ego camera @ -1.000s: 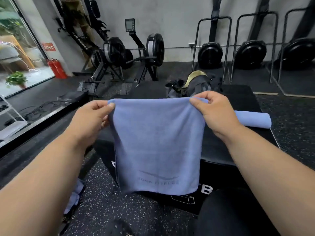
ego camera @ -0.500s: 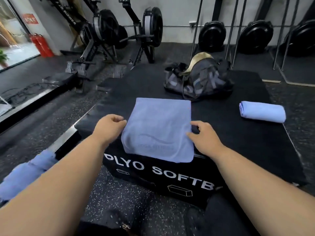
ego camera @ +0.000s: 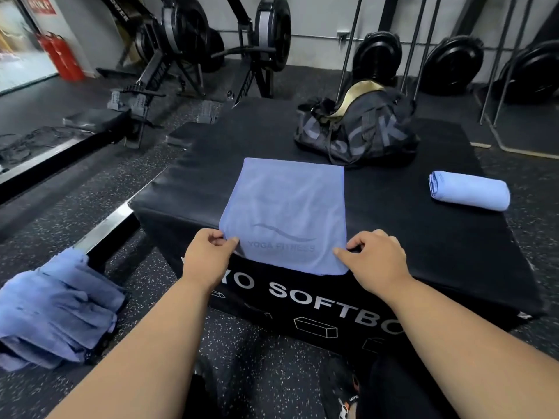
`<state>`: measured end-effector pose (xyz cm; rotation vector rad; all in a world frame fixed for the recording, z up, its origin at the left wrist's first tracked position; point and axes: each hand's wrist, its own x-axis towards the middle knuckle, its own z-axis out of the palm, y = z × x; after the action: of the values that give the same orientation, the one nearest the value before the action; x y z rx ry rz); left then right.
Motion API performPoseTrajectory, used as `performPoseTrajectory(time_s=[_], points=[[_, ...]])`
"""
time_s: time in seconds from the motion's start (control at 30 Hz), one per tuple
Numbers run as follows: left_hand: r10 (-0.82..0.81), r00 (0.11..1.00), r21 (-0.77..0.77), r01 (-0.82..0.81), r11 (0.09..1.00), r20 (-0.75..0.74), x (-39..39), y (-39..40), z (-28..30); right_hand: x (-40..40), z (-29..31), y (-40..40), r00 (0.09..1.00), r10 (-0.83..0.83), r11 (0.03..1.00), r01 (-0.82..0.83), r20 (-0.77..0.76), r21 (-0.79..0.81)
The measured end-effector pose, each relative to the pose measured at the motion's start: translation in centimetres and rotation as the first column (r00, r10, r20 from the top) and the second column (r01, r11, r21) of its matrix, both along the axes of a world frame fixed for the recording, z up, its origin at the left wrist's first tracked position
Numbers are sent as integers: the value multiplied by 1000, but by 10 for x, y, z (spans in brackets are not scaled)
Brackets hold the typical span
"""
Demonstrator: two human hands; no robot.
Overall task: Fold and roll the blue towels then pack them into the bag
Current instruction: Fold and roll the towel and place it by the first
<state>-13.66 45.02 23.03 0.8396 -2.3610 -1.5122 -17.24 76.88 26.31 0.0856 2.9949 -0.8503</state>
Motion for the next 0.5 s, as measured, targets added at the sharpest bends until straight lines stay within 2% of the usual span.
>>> performPoseTrajectory(time_s=[0.13,0.2,0.37,0.5], points=[[14,999,51,-12,999,-40,-1,1,-6,0,-2,1,1000,-19,996,20,14,-91],[5,998,55,-2,998,-61,1,0,-9,1,-2,0,1000,-19,979,22,19,-201],[-42,998,131,49,990,-56,4,-7,-15,6,11,-14,1000,1,869,3,6,-496],[-132,990,166,138,976,-49,0,-20,-22,11,7,-22,995,60,805,-5,74,-594]])
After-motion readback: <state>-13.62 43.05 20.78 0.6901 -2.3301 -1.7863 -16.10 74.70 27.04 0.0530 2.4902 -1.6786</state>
